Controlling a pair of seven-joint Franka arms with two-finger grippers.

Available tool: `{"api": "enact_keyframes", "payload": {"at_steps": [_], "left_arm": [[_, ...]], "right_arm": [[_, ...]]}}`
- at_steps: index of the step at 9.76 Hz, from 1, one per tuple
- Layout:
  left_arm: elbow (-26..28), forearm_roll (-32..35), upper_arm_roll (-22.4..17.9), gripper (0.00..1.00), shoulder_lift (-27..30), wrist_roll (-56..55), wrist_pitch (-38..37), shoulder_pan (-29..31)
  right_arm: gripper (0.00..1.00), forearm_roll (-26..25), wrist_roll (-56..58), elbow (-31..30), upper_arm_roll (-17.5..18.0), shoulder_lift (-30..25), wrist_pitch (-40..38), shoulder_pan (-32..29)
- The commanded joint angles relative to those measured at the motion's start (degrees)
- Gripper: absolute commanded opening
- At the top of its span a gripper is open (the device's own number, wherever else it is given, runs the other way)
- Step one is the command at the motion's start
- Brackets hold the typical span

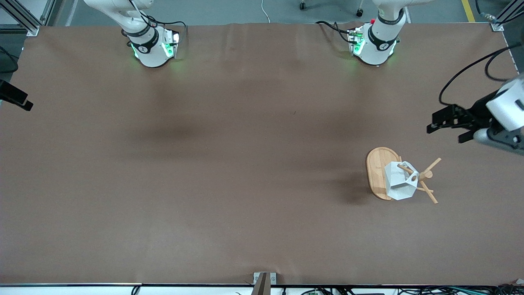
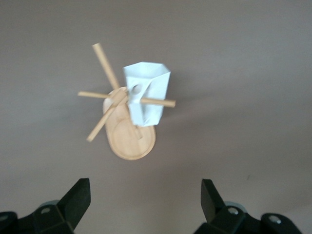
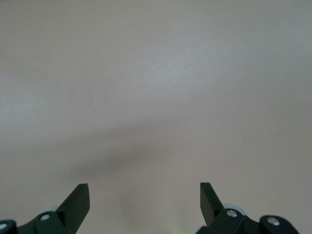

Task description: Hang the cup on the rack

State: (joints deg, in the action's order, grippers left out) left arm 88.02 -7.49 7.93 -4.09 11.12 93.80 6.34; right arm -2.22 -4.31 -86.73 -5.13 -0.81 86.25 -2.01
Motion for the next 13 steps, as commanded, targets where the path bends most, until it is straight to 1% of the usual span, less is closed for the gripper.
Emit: {"api": "enact_keyframes", "payload": {"at_steps": [1, 2, 4, 5, 7, 9, 13], "left_arm": [[2.06, 4.74, -1.16, 1.0, 4.6, -3.54, -4.57, -1.49], [2.24, 5.81, -2.56, 1.0, 6.01, -6.09, -5.9, -3.68], [2.5, 6.26, -5.2, 1.0, 8.03, -6.9, -8.79, -7.55], [3.11, 6.52, -5.3, 1.0, 9.09, -6.9, -8.9, -8.0], [4.17, 9.85, -4.68, 1.0, 10.24, -6.38, -8.81, -8.53], [4.18, 9.69, -4.68, 1.0, 9.98, -5.94, -8.9, -8.01], [4.0, 6.7, -5.21, 1.0, 9.28, -6.64, -8.81, -7.39]], "right_arm": [[1.0, 0.9, -0.61, 0.42, 0.2, 0.19, -0.47, -0.54], [1.0, 0.9, -0.61, 0.42, 0.12, 0.19, -0.56, -0.54], [1.0, 0.9, -0.61, 0.42, 0.12, 0.19, -0.47, -0.54], [1.0, 0.9, -0.61, 0.51, 0.12, 0.19, -0.38, -0.54], [1.0, 0.9, -0.61, 0.59, 0.12, 0.19, -0.21, -0.54], [1.0, 0.9, -0.61, 0.59, 0.12, 0.19, -0.29, -0.54], [1.0, 0.9, -0.61, 0.59, 0.03, 0.19, -0.3, -0.71]]}}
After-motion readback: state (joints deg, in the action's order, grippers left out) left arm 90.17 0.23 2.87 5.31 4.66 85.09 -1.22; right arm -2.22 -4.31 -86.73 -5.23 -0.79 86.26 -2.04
